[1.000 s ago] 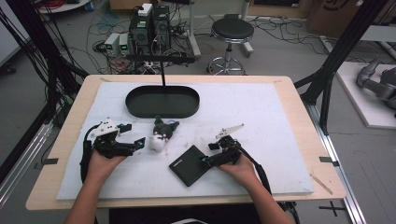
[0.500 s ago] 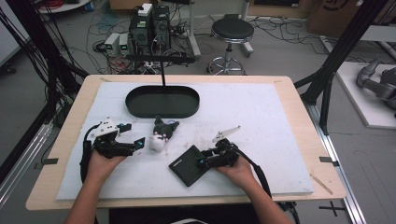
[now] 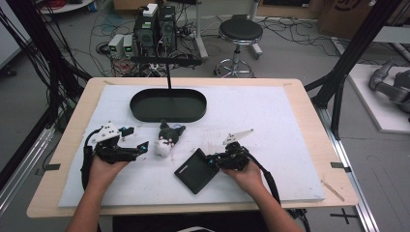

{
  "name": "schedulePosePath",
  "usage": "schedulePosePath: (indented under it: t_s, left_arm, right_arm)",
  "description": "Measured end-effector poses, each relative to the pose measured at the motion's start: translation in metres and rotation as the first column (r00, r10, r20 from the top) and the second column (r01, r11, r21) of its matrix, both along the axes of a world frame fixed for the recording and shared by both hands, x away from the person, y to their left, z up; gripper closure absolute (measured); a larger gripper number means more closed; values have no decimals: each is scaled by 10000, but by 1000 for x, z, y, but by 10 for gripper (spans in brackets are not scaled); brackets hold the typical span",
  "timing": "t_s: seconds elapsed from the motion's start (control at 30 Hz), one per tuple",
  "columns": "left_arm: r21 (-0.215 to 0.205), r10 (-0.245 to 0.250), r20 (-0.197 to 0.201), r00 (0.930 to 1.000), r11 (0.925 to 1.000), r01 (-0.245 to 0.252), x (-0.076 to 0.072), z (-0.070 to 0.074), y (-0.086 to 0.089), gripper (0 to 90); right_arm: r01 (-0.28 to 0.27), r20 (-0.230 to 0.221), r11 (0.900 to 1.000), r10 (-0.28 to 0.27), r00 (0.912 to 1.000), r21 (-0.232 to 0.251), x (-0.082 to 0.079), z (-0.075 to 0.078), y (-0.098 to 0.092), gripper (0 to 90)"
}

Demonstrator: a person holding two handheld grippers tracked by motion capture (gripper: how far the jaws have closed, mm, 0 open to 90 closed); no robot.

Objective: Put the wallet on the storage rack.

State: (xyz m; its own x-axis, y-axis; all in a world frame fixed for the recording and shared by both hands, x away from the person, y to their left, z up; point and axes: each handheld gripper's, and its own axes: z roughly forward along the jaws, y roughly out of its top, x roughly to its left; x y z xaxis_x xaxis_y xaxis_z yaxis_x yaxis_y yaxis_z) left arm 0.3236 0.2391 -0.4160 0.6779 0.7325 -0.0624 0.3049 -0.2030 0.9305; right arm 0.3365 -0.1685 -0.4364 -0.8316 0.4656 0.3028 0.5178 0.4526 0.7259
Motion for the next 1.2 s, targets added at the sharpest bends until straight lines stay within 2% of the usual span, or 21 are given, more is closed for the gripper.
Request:
schedulePosePath:
  t_s: [0.03,0.23,0.4,0.47,0.53,0.73,0.83,0.93,1.0,1.03,1.1,1.17,1.2]
  left_arm:
    - [-8,10,7,10000,10000,-10,0,0,1,156]
    - [-89,-60,-27,10000,9999,60,1,0,3,156]
    - [-111,-3,-37,10000,9999,3,0,0,4,156]
    - [-93,5,-23,10000,10000,-5,0,1,4,156]
    - [-100,-9,5,10000,9999,9,0,1,4,156]
    - [-131,-13,-29,10000,9999,12,0,1,4,156]
    - [-137,-12,-45,10000,9999,12,0,1,4,156]
    - [-103,-39,-8,10000,9999,39,0,1,4,156]
    - [-117,-33,1,10000,9999,33,0,2,3,156]
    - [-107,-41,2,10000,9999,41,0,2,3,156]
    - [-130,-48,-12,10000,9999,48,1,1,3,156]
    - [-120,-86,-45,10000,9999,85,1,0,3,156]
    - [-122,-72,-46,10000,9999,71,1,0,2,156]
  right_arm:
    - [-22,68,9998,20,10000,176,0,6,0,842]
    - [106,174,9985,-116,9998,534,4,16,-2,846]
    - [360,496,9964,-399,9980,768,16,35,-5,849]
    - [481,624,9948,-538,9966,901,29,51,-5,852]
    - [511,669,9942,-576,9961,950,32,55,-5,852]
    - [674,577,9859,-770,9954,1532,64,81,1,853]
    - [752,644,9841,-865,9942,1608,79,89,9,853]
    - [925,713,9780,-1074,9917,1868,96,94,17,853]
    - [1065,559,9729,-1203,9912,2053,106,97,23,853]
    - [1108,683,9710,-1278,9894,2118,112,98,26,853]
    - [1194,695,9721,-1359,9883,2020,122,101,34,853]
    - [1345,961,9734,-1542,9834,1855,130,104,42,853]
    - [1415,842,9735,-1585,9838,1798,135,104,46,853]
